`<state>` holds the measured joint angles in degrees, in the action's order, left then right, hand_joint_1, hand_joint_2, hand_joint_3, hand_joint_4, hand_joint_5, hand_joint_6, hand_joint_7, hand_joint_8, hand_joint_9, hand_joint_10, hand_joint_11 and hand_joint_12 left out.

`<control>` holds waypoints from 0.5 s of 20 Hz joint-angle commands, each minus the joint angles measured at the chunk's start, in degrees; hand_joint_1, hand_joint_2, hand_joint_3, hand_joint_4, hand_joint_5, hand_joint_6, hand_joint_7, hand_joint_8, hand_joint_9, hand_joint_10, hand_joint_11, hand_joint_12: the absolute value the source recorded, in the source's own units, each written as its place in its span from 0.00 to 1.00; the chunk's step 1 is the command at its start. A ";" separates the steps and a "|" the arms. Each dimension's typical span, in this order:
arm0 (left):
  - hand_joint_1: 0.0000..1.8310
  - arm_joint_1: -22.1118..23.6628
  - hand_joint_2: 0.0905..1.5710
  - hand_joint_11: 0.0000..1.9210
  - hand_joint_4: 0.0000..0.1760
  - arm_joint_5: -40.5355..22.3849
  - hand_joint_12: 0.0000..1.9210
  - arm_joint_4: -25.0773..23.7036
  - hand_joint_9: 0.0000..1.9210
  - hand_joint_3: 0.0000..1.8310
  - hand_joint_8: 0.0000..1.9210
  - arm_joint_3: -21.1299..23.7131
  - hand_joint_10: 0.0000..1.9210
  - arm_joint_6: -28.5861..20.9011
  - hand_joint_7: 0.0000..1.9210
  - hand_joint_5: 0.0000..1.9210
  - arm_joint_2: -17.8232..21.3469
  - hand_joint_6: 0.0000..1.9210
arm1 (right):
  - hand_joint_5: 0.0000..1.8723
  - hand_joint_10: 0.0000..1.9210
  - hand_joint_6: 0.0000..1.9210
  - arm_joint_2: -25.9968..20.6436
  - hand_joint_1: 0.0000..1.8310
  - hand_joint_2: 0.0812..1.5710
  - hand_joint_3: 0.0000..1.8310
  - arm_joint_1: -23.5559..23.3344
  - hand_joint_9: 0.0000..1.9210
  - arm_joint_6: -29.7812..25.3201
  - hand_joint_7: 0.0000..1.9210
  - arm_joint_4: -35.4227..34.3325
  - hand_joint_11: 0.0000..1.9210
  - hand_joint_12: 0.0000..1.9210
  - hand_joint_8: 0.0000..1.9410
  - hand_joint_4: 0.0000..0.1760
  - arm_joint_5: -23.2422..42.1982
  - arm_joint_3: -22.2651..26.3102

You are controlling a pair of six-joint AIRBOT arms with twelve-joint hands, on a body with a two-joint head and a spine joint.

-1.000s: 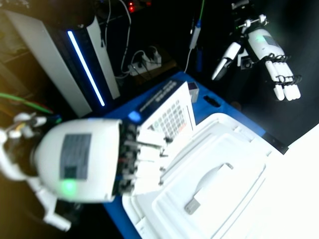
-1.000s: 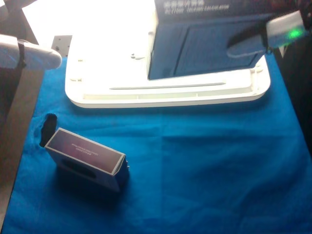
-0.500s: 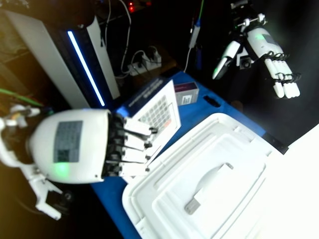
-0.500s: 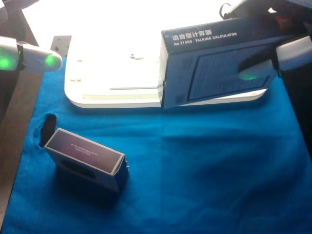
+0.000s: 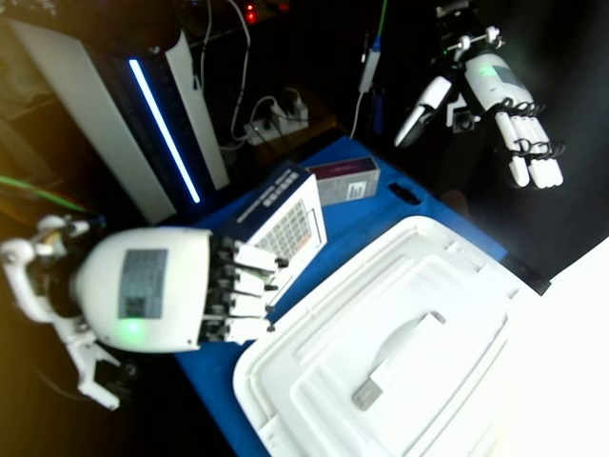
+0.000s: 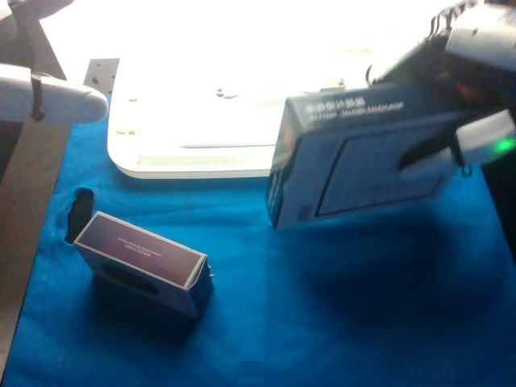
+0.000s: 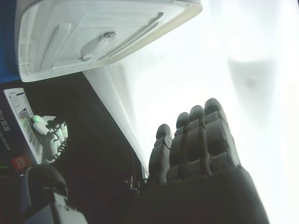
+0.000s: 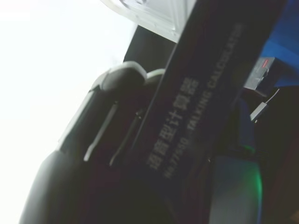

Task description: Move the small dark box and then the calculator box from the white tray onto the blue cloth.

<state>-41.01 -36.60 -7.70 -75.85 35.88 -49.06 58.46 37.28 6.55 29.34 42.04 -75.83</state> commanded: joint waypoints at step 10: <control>0.20 0.20 0.47 0.00 0.63 -6.92 0.00 1.57 0.00 0.00 0.00 0.36 0.00 0.44 0.01 0.00 0.23 0.00 | 0.51 0.56 0.17 0.24 0.59 0.62 0.00 0.74 0.51 -0.27 0.68 -4.05 0.39 0.92 0.00 0.00 4.67 -0.87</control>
<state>-41.08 -37.15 -7.81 -75.61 35.92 -49.06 58.81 38.50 6.63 27.86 40.97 -76.58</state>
